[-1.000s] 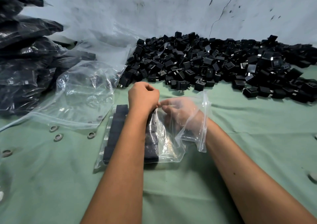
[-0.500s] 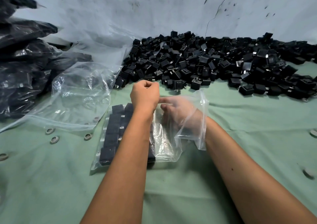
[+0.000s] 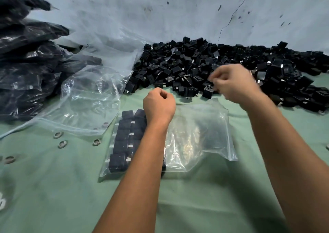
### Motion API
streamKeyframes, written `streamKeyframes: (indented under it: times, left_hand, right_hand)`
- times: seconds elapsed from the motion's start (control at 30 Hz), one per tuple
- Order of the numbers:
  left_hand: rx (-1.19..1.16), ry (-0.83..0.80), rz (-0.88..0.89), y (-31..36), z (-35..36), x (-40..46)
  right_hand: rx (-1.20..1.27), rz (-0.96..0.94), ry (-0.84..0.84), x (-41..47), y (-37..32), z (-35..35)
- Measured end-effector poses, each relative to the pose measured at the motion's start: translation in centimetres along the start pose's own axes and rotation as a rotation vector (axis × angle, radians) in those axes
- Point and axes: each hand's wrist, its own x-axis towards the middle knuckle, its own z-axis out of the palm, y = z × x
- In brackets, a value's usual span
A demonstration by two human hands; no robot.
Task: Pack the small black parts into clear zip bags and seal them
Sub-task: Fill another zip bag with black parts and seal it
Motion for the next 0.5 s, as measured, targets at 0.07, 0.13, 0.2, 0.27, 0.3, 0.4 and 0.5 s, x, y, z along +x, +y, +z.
streamKeyframes:
  times: [0.07, 0.13, 0.2, 0.27, 0.3, 0.4, 0.5]
  left_hand:
    - [0.019, -0.021, 0.031, -0.1, 0.0, -0.1]
    - [0.036, -0.051, 0.050, -0.2, 0.1, 0.0]
    - [0.042, -0.079, 0.058, -0.2, 0.1, 0.1]
    - [0.043, -0.116, 0.069, -0.1, 0.1, 0.1]
    - [0.036, -0.136, 0.073, 0.0, 0.0, 0.0]
    - [-0.032, -0.239, 0.147, 0.8, -0.1, -0.6]
    - [-0.089, -0.483, 0.318, 2.0, -0.1, -1.7]
  right_hand:
    - [-0.158, -0.149, -0.216, 1.0, -1.3, 2.5]
    - [-0.349, -0.248, -0.365, 1.5, -1.5, 4.7]
    - [-0.376, -0.286, -0.371, 1.6, -1.2, 6.0]
    - [-0.321, -0.269, -0.285, 1.4, -0.6, 6.2]
    - [-0.257, -0.235, -0.213, 1.3, -0.3, 6.0]
    - [0.134, -0.011, 0.055, 0.1, 0.5, 3.4]
    - [0.335, 0.181, 0.093, -1.8, 0.9, 0.3]
